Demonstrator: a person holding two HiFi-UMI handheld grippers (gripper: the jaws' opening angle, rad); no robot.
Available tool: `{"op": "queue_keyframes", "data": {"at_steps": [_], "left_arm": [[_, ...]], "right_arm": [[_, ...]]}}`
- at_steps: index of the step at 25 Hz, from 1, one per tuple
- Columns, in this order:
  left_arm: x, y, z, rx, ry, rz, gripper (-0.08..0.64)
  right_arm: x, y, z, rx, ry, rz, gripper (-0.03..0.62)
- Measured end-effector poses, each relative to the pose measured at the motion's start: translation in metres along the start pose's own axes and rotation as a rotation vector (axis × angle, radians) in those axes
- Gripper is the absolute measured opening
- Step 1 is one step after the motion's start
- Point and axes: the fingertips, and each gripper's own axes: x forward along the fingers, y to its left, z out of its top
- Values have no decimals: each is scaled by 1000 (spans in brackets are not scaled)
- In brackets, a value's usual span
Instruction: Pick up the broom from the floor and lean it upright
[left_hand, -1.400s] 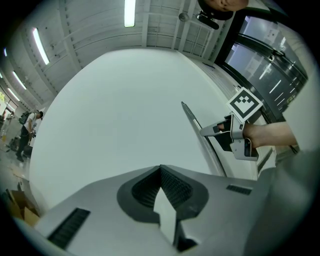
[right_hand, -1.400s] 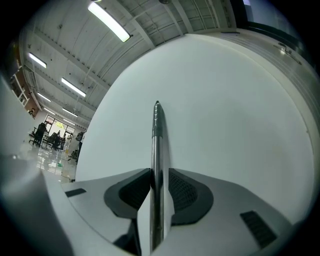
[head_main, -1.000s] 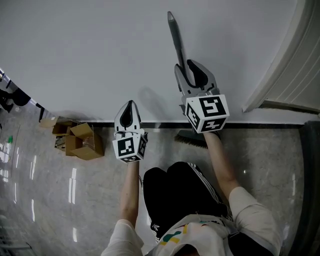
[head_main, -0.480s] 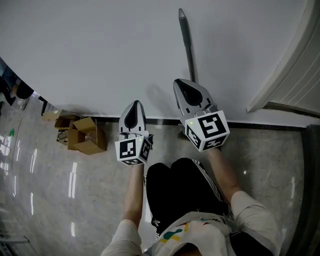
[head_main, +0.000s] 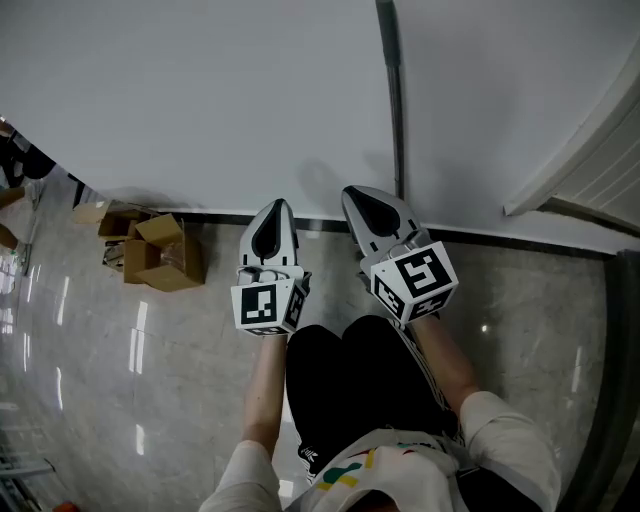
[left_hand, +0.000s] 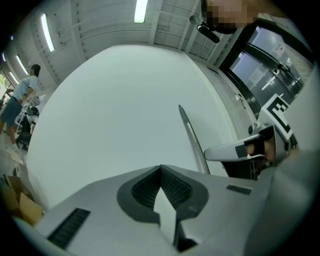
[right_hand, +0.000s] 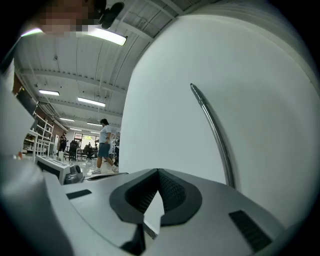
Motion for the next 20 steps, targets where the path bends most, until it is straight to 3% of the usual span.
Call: {"op": "queue_keyframes", "data": {"at_steps": [6, 11, 16, 20], "left_arm": [[-5, 6, -49, -11, 42, 16, 43], [-13, 15, -52, -17, 57, 41, 44], [-31, 18, 21, -64, 88, 86, 44], [-39, 4, 137, -74, 116, 135, 44]], "right_arm": [[12, 5, -62, 80, 54, 52, 12], [26, 23, -58, 105, 79, 87, 12], [27, 53, 3, 125, 223, 108, 12], [2, 67, 101, 154, 319, 114, 12]]}}
